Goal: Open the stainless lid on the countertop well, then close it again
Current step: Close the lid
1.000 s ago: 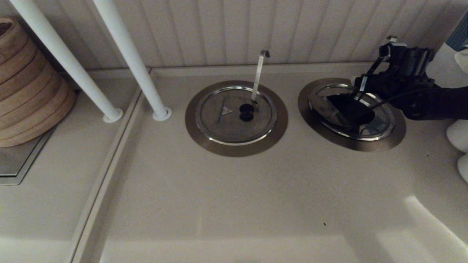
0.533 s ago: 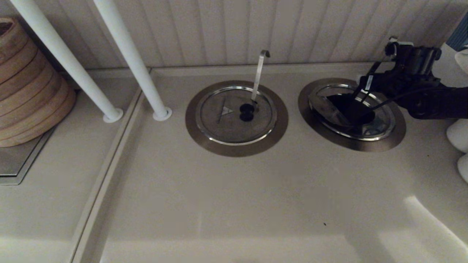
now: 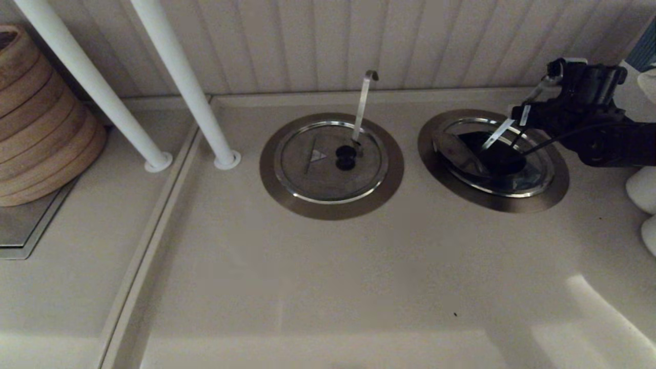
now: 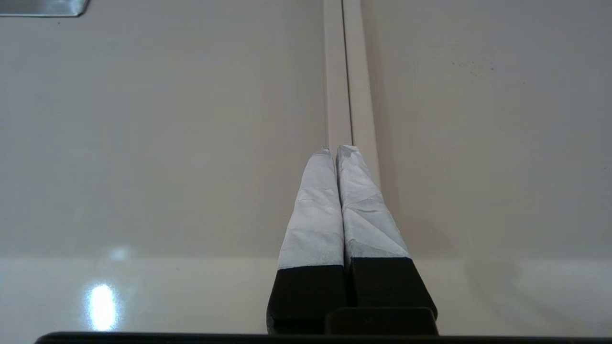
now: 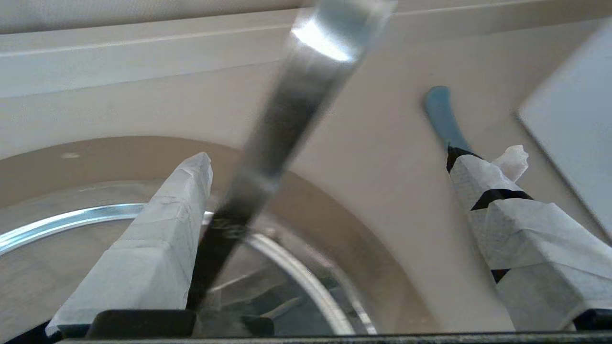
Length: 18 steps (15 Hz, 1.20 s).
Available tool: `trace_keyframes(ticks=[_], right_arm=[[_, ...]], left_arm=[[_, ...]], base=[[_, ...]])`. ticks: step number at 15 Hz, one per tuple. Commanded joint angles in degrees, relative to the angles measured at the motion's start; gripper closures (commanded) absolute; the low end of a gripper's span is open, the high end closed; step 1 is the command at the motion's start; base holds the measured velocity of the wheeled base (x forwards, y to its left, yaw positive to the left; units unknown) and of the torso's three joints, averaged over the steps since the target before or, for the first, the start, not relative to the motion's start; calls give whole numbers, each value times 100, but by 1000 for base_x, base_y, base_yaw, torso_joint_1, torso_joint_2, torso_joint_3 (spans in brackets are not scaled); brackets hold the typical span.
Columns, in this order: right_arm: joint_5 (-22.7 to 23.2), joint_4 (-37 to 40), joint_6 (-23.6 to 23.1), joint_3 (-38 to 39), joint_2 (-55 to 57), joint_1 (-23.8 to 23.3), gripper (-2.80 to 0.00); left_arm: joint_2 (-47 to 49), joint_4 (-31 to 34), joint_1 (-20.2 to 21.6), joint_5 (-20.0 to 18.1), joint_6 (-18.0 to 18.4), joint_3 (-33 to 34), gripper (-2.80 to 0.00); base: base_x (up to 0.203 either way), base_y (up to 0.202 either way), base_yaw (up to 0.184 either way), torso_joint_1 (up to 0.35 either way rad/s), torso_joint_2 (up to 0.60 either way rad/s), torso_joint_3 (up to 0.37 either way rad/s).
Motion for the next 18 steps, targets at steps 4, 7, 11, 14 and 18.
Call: trace_keyframes(ticks=[4, 7, 11, 14, 18], right_arm=[[-20, -20, 1, 40, -45, 5, -280], [-17, -13, -4, 58, -166, -18, -280], [19, -10, 48, 370, -467, 114, -280], [24, 30, 188, 501, -560, 352, -280], [100, 169, 463, 706, -873, 561, -280]], left_arm=[[6, 0, -2, 2, -2, 0, 0], [6, 0, -2, 2, -2, 0, 0], [6, 0, -2, -7, -2, 0, 0], [6, 0, -2, 2, -2, 0, 0], [6, 0, -2, 2, -2, 0, 0]], base=[[0, 0, 0, 0, 0, 0], [0, 0, 0, 0, 0, 0], [0, 0, 0, 0, 0, 0], [0, 0, 0, 0, 0, 0], [0, 0, 0, 0, 0, 0]])
